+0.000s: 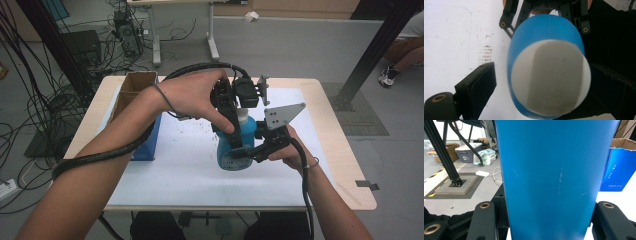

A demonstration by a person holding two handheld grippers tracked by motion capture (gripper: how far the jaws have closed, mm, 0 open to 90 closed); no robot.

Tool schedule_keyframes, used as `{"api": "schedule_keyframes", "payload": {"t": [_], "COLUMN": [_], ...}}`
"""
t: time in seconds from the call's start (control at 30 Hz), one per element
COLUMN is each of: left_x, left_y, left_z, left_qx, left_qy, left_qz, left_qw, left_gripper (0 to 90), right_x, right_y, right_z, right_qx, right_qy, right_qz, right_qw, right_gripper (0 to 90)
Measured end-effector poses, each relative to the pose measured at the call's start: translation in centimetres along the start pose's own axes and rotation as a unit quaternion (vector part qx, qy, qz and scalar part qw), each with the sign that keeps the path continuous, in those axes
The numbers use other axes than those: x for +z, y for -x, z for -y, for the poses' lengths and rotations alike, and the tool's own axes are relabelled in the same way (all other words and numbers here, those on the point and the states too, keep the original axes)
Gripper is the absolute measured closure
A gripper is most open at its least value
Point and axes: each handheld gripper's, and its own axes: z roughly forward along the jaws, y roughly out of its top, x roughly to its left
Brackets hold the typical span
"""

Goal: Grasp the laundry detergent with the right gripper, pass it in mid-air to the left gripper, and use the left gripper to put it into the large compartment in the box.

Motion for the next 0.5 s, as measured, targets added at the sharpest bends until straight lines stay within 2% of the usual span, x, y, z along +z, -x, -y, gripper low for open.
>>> {"api": "schedule_keyframes", "payload": {"t": [0.5], "left_x": [0.11], "left_y": [-0.03], "left_z": [0.03], "left_qx": [0.004], "left_qy": [0.002], "left_qz": [0.002], "left_qw": [1.0], "left_gripper": [9.6], "right_x": [-0.02], "right_y": [0.01], "right_z": [0.0], "right_qx": [0.0], "right_qy": [0.0], "right_qz": [0.002], "right_qw": [1.0], "right_gripper": [44.8]}}
